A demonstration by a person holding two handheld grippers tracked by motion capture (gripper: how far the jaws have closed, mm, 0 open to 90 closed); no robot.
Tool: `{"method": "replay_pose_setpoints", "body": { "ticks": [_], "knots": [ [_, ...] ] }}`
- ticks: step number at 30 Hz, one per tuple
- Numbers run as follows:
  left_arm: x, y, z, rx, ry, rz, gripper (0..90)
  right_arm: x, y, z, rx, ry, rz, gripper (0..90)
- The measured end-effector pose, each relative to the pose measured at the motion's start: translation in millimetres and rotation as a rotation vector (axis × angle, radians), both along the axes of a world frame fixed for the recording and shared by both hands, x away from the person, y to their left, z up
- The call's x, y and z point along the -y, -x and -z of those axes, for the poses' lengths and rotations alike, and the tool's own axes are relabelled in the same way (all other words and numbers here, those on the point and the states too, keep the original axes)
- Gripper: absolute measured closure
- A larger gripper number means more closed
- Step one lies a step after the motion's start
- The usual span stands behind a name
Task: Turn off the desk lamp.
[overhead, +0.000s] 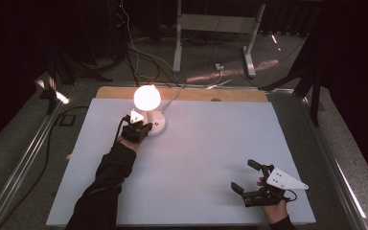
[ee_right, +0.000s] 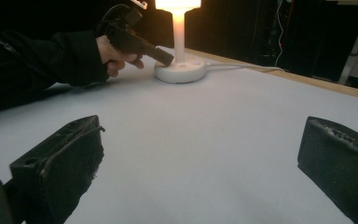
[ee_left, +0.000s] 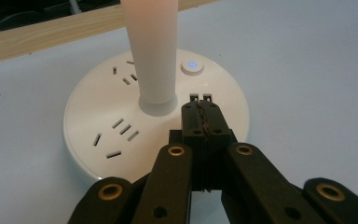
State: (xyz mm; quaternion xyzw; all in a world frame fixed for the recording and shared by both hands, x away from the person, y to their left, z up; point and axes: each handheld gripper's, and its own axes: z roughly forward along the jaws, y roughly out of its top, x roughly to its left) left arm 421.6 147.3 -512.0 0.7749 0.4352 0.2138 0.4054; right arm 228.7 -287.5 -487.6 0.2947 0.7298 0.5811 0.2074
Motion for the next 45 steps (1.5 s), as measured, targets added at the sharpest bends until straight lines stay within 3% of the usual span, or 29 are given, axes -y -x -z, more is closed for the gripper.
{"method": "replay_pose_setpoints", "body": {
  "ticks": [3, 7, 12, 27, 33, 39, 41, 42, 45],
  "knots": [
    [-1.0, -0.9, -0.2, -0.001, 0.008, -0.005, 90.0, 0.0, 0.2, -0.4, 0.003, -0.001, 0.001, 0.0],
    [-3.3, 0.6, -12.6, 0.01, 0.028, -0.003, 90.0, 2.1, -0.1, -0.8, 0.0, -0.011, 0.007, 0.0],
    [-3.3, 0.5, -18.3, 0.01, 0.025, 0.0, 90.0, 1.6, 0.3, -1.4, 0.005, -0.011, 0.005, 0.0],
    [-0.5, -3.2, -2.5, -0.029, 0.017, 0.0, 90.0, 2.3, -0.3, -0.8, 0.0, -0.013, 0.005, 0.0],
    [4.1, -1.2, -2.8, -0.008, -0.04, -0.002, 90.0, 1.6, -0.1, -0.8, -0.002, -0.011, 0.004, 0.0],
    [5.5, -1.9, -3.4, -0.005, -0.037, -0.003, 90.0, 1.6, 0.3, -1.0, 0.0, -0.012, 0.005, 0.0],
    [3.5, -1.1, -7.2, -0.003, 0.01, 0.0, 90.0, 2.3, -0.1, -1.1, 0.002, -0.013, 0.007, 0.0],
    [3.5, -1.1, -7.2, -0.003, 0.01, 0.0, 90.0, 2.6, -0.4, -1.1, 0.003, -0.015, 0.007, 0.0],
    [-1.9, 1.0, -17.1, -0.005, 0.084, 0.006, 90.0, 2.8, -0.5, -1.1, 0.003, -0.015, 0.008, 0.0]
  ]
}}
